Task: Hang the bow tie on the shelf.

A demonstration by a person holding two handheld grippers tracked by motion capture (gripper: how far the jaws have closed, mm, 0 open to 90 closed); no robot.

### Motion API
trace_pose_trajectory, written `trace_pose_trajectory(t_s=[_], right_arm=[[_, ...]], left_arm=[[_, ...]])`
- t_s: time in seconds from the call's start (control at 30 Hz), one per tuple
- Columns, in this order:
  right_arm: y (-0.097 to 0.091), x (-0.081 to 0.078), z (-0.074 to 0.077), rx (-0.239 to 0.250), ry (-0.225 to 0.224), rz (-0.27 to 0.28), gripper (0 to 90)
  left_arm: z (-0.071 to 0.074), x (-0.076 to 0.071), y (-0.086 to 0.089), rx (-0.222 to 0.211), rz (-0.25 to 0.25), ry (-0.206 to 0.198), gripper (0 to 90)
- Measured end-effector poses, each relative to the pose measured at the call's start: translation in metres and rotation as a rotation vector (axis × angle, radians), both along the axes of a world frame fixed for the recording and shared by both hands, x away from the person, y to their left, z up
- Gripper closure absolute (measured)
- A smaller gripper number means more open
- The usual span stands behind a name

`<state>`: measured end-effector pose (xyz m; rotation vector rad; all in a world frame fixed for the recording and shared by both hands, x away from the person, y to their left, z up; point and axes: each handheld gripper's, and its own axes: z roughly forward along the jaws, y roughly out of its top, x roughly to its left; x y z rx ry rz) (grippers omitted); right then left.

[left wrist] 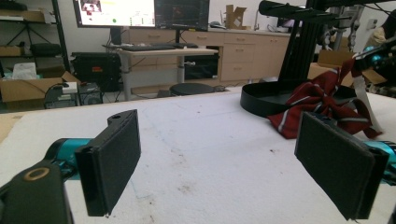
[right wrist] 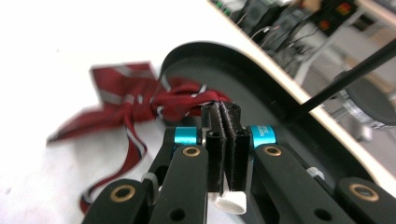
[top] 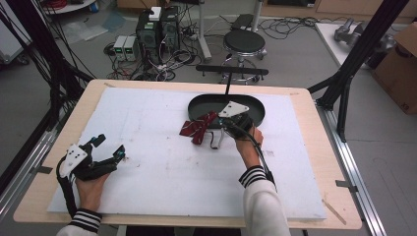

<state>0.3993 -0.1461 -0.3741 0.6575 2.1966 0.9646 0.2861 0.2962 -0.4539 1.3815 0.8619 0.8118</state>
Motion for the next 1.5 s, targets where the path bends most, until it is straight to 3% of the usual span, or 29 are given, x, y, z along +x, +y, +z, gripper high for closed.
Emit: trace_pose_trajectory(t_s=[0.03,0.1,0.2,0.33,0.6,0.8,0.9,1.07,1.5], right_arm=[[-0.001,-0.002,0.004,0.027,-0.036,-0.010,88.5],[-0.001,-0.003,0.006,0.035,-0.045,-0.014,88.5],[-0.006,-0.005,0.011,0.110,-0.074,-0.037,88.5],[-0.010,-0.007,0.018,0.158,-0.094,-0.060,88.5],[-0.006,-0.005,0.038,0.175,-0.161,-0.076,88.5],[-0.005,0.000,0.050,0.190,-0.168,-0.092,88.5],[-0.007,0.003,0.054,0.226,-0.172,-0.098,88.5],[-0.010,0.010,0.059,0.245,-0.167,-0.113,88.5],[-0.002,0.042,0.077,0.282,-0.172,-0.134,88.5]], left_arm=[[0.000,0.000,0.000,0.001,0.000,0.000,14.9],[0.000,0.000,0.000,0.001,0.000,-0.001,14.9],[0.000,0.000,0.000,0.000,0.000,0.000,14.9],[0.000,0.000,0.000,0.002,0.001,0.000,14.9],[0.000,0.000,0.000,0.003,0.001,0.000,14.9],[0.000,0.000,0.000,0.002,0.000,-0.001,14.9],[0.000,0.000,-0.001,0.002,0.001,-0.002,14.9],[0.000,0.000,0.000,0.001,-0.001,0.001,14.9],[0.000,0.000,0.000,-0.007,0.003,0.001,14.9]])
